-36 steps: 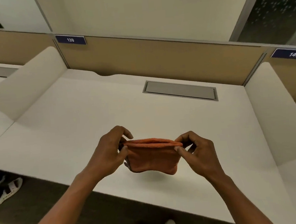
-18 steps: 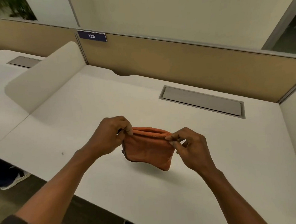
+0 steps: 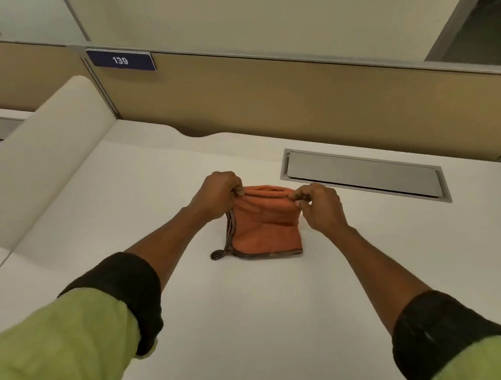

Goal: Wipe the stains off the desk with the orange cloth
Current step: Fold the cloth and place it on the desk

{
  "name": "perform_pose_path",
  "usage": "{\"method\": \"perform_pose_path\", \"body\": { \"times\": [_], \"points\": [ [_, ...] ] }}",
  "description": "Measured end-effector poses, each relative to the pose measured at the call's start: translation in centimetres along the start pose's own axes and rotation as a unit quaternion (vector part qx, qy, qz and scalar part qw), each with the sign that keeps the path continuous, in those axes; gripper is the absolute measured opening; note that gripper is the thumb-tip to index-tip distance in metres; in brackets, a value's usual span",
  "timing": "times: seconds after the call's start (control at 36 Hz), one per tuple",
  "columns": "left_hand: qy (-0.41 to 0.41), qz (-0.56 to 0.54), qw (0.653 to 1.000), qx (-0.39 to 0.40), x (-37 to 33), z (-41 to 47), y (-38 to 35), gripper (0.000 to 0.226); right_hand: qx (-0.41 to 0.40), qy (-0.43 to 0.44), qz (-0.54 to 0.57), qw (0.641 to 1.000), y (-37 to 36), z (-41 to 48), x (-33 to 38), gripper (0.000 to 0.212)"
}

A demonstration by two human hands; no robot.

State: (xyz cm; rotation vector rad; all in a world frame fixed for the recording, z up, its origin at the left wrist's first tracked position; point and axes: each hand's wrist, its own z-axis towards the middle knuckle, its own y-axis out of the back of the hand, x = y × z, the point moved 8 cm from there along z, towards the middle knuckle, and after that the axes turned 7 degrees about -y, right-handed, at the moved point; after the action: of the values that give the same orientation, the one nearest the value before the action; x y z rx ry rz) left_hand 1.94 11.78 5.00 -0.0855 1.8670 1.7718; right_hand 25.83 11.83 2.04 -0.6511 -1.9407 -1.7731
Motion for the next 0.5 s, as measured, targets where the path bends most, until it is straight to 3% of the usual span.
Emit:
{"method": "perform_pose_path", "body": {
  "times": [0.11,0.22,0.31,0.39,0.5],
  "points": [
    [0.005,0.043,0.999,0.005,1.9,1.5,-1.7,0.039,-0.011,-0.013,-0.050,0.999,-1.9,1.4,0.0,0.027],
    [-0.047,0.090,0.995,0.018,1.5,0.8,-4.2,0.049,-0.030,0.044,-0.142,0.988,-3.8,0.0,0.4,0.053],
    [-0.071,0.122,0.988,0.055,1.0,-0.4,-7.2,0.059,0.050,0.085,-0.160,0.982,-6.3,-1.2,0.1,0.066],
    [-0.039,0.134,0.984,0.113,1.8,-1.4,-10.3,0.089,0.149,0.106,-0.183,0.966,-9.0,-1.9,-0.9,0.080],
    [-0.017,0.167,0.960,0.225,4.3,-2.2,-13.5,0.135,0.211,0.066,-0.220,0.950,-10.9,-1.9,-3.5,0.100]
  ]
}}
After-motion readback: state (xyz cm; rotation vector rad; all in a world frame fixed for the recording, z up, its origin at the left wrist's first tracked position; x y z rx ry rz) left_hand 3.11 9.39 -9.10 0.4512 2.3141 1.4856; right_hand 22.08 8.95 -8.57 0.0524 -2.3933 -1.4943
